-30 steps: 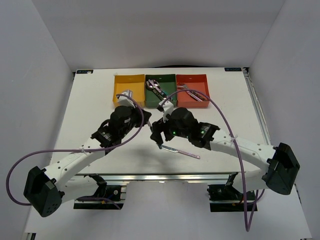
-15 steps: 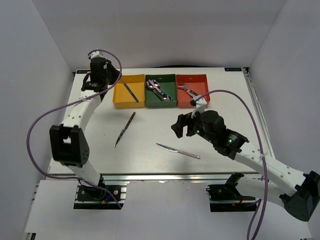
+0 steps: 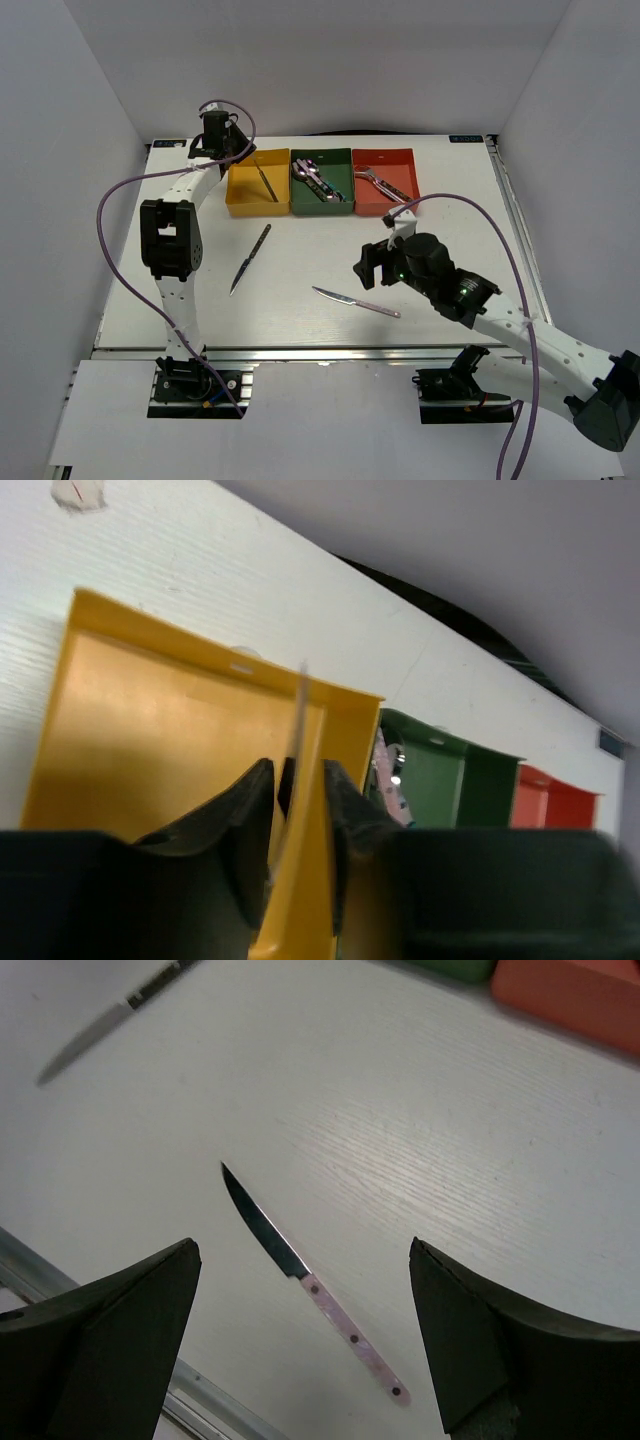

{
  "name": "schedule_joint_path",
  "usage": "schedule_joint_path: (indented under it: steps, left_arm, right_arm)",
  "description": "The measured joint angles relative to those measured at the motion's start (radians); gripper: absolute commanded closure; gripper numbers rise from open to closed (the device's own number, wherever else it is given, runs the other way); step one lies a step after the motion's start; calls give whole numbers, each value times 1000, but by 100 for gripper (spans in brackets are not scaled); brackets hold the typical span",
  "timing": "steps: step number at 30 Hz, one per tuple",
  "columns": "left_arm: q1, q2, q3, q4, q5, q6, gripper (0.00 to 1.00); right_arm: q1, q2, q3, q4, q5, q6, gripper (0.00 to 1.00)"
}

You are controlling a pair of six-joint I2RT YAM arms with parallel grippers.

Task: Sort the eating utensils into containers

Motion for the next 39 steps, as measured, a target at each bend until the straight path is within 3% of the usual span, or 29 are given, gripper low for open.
schedule_joint_path:
  steps: [4, 7, 9, 14, 22, 24, 26, 30, 33, 35, 39]
  left_arm:
    - [0, -9, -64, 59, 32, -34, 36]
    - [0, -23, -105, 80, 44, -53, 28]
    - [-2, -39, -124, 75, 46, -48, 2]
    - [-2, -168, -156, -24, -2, -14, 2]
    - [-2, -613, -256, -64, -88, 75, 2]
    - [-2, -670, -254, -68, -92, 90, 2]
    - [-2, -716, -271, -75, -90, 101, 2]
    - [-2, -822, -402, -102, -76, 111, 2]
    - [-2, -893, -504, -113, -32, 109, 2]
    - [-2, -943, -581, -113, 7, 99, 2]
    - [-8, -1072, -780, -64, 122, 37, 2]
  right_arm:
    - [0, 103, 8, -56, 6, -54, 11]
    - [0, 204, 29, -119, -1, -103, 11]
    - [0, 274, 52, -157, -23, -143, 11]
    - [0, 395, 78, -231, -80, -237, 19]
    - [0, 531, 85, -285, -87, -316, 24]
    - [0, 546, 88, -288, -86, -323, 32]
    - [0, 573, 100, -298, -87, -335, 46]
    - [6, 649, 141, -315, -92, -343, 61]
    - [23, 686, 178, -316, -105, -350, 86]
    - [35, 693, 188, -307, -120, -350, 95]
    - [49, 682, 188, -274, -119, -313, 100]
